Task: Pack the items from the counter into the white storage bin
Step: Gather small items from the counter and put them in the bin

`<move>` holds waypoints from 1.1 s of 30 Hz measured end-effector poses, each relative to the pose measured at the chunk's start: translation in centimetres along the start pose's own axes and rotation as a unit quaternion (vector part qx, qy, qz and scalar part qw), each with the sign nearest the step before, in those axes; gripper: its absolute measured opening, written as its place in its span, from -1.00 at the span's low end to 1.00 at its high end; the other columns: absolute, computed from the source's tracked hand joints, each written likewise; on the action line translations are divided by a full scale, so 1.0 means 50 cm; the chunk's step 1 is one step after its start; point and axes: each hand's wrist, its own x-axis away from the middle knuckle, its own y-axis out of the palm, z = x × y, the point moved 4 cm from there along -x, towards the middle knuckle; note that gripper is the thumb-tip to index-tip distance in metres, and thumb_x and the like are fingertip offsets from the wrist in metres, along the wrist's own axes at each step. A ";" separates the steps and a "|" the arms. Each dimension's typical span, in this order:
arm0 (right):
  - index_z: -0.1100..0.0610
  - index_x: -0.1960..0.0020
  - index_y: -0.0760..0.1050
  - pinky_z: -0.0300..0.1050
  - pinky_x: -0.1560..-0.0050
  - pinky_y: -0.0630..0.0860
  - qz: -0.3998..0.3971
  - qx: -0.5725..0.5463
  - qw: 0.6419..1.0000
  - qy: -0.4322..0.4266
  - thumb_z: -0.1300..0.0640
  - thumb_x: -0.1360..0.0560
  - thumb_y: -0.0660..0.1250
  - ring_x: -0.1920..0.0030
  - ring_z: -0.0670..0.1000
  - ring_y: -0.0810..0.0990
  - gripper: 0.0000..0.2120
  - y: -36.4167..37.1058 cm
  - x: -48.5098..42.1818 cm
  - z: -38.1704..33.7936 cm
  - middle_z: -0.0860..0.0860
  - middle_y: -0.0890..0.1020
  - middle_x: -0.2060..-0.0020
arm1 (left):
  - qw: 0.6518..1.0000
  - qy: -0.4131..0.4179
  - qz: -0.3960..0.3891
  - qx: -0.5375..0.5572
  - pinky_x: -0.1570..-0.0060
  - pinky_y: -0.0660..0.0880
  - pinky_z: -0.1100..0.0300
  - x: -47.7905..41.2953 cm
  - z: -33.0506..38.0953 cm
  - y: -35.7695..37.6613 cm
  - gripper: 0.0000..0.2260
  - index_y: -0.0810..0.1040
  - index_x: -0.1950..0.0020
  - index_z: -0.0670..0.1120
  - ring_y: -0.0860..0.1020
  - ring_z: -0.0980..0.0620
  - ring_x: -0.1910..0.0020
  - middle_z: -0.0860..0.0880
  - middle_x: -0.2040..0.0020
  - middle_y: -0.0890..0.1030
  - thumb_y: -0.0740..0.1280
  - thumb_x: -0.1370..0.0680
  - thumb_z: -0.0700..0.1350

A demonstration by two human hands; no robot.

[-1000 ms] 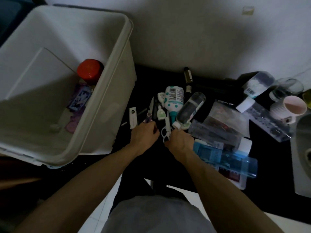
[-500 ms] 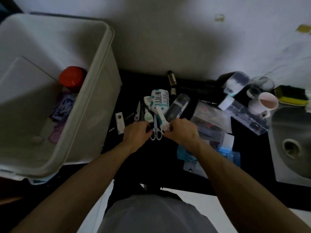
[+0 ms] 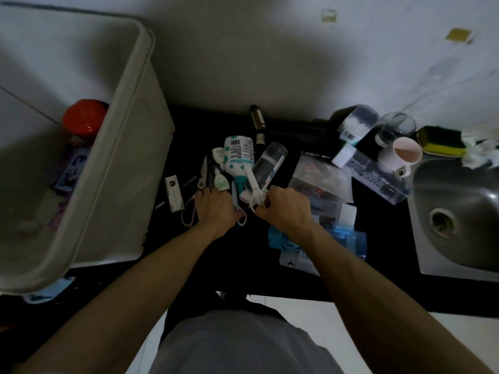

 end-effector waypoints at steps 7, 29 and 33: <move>0.12 0.10 0.46 -0.10 0.32 0.43 0.007 -0.014 1.000 0.022 -0.19 -0.50 0.32 0.18 0.11 0.61 -0.64 -0.003 0.004 -0.006 0.05 0.54 0.25 | 0.996 -0.026 -0.024 0.086 -0.29 0.25 -0.05 0.022 0.006 -0.017 -0.68 0.52 0.09 -0.05 0.46 -0.16 -0.20 -0.10 -0.04 0.60 0.27 -0.52 0.22; 0.07 0.22 0.42 -0.10 0.29 0.47 0.157 -0.089 0.983 0.027 -0.16 -0.51 0.31 0.30 0.07 0.53 -0.68 -0.192 -0.026 -0.144 -0.02 0.51 0.35 | 0.808 -0.015 0.148 0.571 0.12 0.60 -0.16 0.055 -0.126 -0.292 -0.69 0.36 0.06 -0.10 0.63 -0.16 0.17 -0.16 0.14 0.63 0.19 -0.59 0.16; 0.08 0.26 0.47 -0.08 0.27 0.50 0.200 -0.098 0.974 0.047 -0.19 -0.49 0.31 0.31 0.08 0.56 -0.65 -0.246 -0.031 -0.168 -0.03 0.51 0.39 | 0.768 0.016 0.197 0.609 0.04 0.60 -0.17 0.065 -0.109 -0.392 -0.80 0.30 -0.10 -0.15 0.65 -0.17 0.13 -0.17 0.11 0.65 0.16 -0.67 -0.01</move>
